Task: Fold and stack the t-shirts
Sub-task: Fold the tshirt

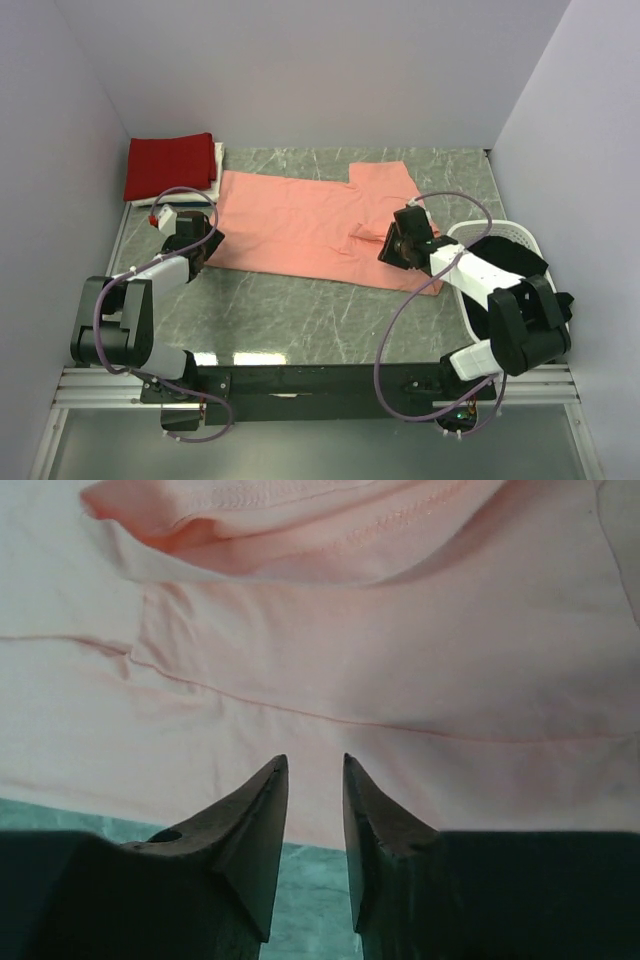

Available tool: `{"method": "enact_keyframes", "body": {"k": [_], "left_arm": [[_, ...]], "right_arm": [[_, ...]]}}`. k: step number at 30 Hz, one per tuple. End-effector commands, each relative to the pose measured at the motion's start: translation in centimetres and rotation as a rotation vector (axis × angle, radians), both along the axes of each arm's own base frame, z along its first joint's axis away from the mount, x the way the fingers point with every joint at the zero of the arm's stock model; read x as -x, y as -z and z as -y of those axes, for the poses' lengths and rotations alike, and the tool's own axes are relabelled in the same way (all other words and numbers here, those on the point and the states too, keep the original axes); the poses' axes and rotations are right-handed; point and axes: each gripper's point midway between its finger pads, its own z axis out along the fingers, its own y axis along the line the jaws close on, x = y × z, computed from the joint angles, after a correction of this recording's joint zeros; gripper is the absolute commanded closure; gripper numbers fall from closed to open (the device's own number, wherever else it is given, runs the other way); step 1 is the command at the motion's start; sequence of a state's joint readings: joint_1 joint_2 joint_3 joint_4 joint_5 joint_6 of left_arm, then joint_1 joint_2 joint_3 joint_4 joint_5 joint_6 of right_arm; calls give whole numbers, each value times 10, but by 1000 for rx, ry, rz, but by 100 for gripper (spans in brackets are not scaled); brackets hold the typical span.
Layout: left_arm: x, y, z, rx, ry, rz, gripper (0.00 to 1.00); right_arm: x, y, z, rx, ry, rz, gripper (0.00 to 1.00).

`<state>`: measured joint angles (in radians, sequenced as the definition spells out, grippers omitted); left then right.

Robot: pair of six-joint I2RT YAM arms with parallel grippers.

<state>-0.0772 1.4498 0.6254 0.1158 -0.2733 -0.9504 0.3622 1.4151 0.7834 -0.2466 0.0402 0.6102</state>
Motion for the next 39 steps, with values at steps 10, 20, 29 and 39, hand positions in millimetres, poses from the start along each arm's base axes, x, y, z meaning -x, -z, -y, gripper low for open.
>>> {"method": "enact_keyframes", "body": {"k": [10,20,29,39], "left_arm": [[-9,-12,6,8,29,47,35],[-7,-19,5,6,34,62,34],[6,-34,0,4,2,90,31],[33,-22,-28,43,-127,50,36]], "right_arm": [[-71,15,1,120,61,-4,70],[-122,7,-4,174,42,1,52],[-115,-13,-6,132,41,52,41],[-44,-46,22,-46,127,114,40]]}}
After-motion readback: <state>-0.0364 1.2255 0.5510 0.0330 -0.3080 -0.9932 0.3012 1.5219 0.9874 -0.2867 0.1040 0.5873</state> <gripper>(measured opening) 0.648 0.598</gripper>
